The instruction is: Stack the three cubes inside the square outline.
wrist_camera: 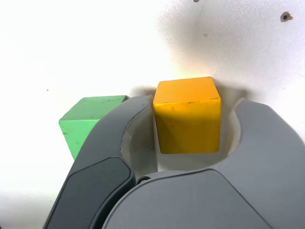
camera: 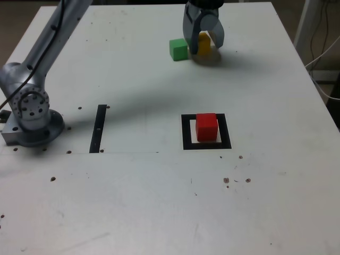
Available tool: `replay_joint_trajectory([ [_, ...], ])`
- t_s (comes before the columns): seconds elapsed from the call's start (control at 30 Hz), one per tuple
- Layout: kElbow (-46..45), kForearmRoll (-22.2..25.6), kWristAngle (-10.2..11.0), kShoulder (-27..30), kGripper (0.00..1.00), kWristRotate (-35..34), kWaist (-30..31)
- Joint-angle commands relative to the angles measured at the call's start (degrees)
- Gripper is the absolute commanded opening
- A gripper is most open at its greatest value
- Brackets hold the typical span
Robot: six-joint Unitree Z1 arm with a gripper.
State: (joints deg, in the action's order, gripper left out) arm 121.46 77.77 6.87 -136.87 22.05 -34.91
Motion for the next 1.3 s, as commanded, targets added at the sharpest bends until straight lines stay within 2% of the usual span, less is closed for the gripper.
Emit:
replay_joint_trajectory([
  [0.0, 0.18, -0.08, -0.13, -0.34, 0.26, 0.10, -0.07],
  [0.63, -0.21, 2.44, -0.71, 2.34, 0.26, 0.43, 1.44],
  [0.77, -1.21, 2.71, -0.86, 4.60, 0.26, 0.60, 2.22],
  [1.0, -5.50, 2.79, -3.84, 9.59, 0.26, 2.83, 4.15],
  [1.27, -11.69, 1.91, -4.07, 16.89, 0.26, 1.93, 8.16],
])
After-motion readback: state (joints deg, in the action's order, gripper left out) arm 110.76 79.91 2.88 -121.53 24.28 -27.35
